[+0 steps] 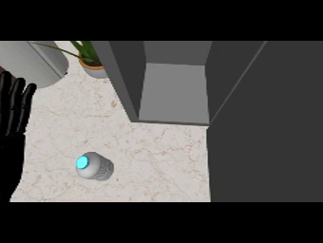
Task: Pick up the bottled water, place it into the cabinet and close the cabinet
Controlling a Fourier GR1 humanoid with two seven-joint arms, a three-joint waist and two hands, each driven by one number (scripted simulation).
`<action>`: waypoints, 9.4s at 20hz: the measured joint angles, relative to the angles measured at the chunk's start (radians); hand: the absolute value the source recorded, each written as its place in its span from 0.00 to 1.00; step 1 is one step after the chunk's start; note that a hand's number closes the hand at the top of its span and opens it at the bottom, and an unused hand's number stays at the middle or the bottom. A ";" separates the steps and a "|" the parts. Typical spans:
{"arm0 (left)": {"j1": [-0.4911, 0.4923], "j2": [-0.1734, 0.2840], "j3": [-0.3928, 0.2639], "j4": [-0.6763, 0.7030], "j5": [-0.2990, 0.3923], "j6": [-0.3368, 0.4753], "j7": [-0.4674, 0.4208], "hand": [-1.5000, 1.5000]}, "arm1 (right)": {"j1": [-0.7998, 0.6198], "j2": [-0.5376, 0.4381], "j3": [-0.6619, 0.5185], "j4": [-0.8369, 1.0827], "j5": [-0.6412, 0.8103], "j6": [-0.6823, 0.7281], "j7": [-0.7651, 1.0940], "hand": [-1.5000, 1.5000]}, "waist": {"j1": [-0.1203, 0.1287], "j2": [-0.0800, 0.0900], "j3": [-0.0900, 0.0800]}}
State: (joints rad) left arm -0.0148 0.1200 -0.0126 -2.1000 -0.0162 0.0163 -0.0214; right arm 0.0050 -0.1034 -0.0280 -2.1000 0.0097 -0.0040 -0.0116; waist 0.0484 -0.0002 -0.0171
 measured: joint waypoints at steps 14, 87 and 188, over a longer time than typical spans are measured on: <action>0.323 -0.075 -0.066 -0.190 0.098 -0.014 0.161 0.00 | 0.238 0.013 0.098 -0.229 -0.202 0.100 0.215 0.00 | -0.047 -0.005 0.017; 0.027 -0.108 0.198 1.331 0.240 -0.219 -0.870 1.00 | 1.015 -0.003 0.195 -0.370 -0.136 0.400 -0.238 0.00 | -0.062 -0.011 0.046; -1.186 -0.104 -0.126 1.900 0.510 0.396 -0.651 0.00 | 0.877 -0.004 0.049 -0.300 -0.261 0.515 -0.204 0.00 | -0.104 0.018 0.016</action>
State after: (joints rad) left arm -1.2011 0.0162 -0.1385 -0.1997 0.4934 0.4123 -0.6722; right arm 0.8824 -0.1077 0.0212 -2.3998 -0.2510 0.5111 -0.2152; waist -0.0558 0.0176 -0.0015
